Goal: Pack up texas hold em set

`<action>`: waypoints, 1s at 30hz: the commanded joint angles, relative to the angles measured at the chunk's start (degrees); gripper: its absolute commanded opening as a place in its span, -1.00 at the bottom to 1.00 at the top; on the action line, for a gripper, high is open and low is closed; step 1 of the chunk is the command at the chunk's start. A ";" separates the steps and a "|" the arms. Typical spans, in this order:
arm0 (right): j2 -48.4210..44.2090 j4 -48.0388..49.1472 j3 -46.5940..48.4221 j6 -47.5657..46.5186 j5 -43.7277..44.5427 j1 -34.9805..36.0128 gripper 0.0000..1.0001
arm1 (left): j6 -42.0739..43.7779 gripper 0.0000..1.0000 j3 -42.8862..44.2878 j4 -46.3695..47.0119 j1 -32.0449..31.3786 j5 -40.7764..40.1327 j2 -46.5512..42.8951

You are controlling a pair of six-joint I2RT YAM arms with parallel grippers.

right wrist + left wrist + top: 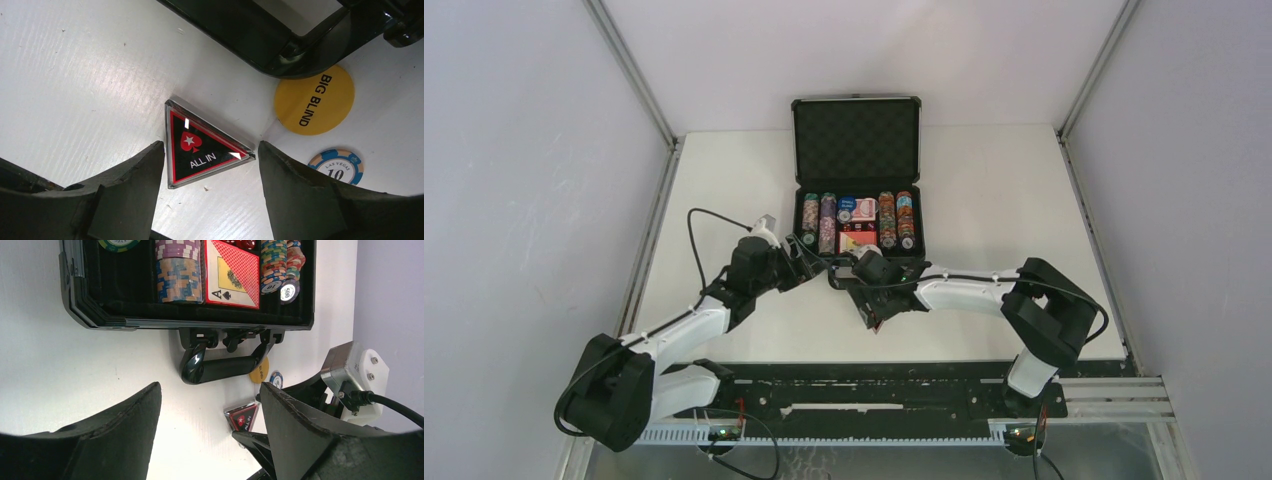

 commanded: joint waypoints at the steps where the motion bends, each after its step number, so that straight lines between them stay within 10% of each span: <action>1: -2.35 -0.75 -0.27 2.29 0.55 0.89 0.53 | -0.64 0.54 -1.72 3.13 0.34 1.26 -0.11; 8: -2.71 -0.55 -1.28 3.87 0.96 2.11 0.54 | -1.18 0.53 -2.09 3.94 0.34 2.18 -0.20; 20: -3.46 -0.53 -0.30 3.50 1.60 2.12 -0.11 | -1.10 0.53 -2.18 4.04 0.34 1.86 -0.28; 30: -8.33 -4.84 4.54 0.83 2.02 1.61 -0.14 | -0.62 0.53 -1.82 3.11 0.33 0.58 -0.16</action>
